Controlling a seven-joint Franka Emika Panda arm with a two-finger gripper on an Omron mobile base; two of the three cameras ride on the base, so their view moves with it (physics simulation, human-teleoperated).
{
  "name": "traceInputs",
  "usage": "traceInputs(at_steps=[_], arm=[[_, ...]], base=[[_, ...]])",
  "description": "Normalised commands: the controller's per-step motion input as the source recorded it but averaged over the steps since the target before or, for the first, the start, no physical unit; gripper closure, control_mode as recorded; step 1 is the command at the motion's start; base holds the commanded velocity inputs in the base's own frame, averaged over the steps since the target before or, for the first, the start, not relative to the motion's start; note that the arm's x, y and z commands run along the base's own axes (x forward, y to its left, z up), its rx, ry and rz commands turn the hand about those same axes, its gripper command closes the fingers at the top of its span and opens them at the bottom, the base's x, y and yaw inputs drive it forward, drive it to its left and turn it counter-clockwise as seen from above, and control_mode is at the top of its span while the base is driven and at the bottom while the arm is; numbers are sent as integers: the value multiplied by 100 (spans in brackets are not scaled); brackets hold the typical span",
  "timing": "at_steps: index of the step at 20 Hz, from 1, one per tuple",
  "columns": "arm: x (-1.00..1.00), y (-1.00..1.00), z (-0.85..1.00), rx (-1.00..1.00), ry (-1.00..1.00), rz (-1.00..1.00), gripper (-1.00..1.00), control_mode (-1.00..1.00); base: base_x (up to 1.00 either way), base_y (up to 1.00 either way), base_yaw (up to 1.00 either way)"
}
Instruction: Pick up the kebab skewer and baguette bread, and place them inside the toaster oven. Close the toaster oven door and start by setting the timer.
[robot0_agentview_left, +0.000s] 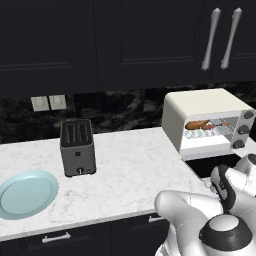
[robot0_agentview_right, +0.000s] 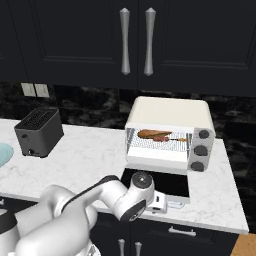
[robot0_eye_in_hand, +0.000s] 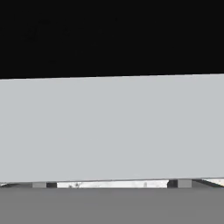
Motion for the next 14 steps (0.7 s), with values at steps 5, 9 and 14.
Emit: traceInputs(at_steps=[5,9,14], arm=[[42,0,-2,0,-20,-5,-100,-100],[58,0,19,0,-14,-4,-100,-100],[58,0,39,0,-10,-3,-100,-100]], base=[[0,0,0],[0,0,0],[0,0,0]])
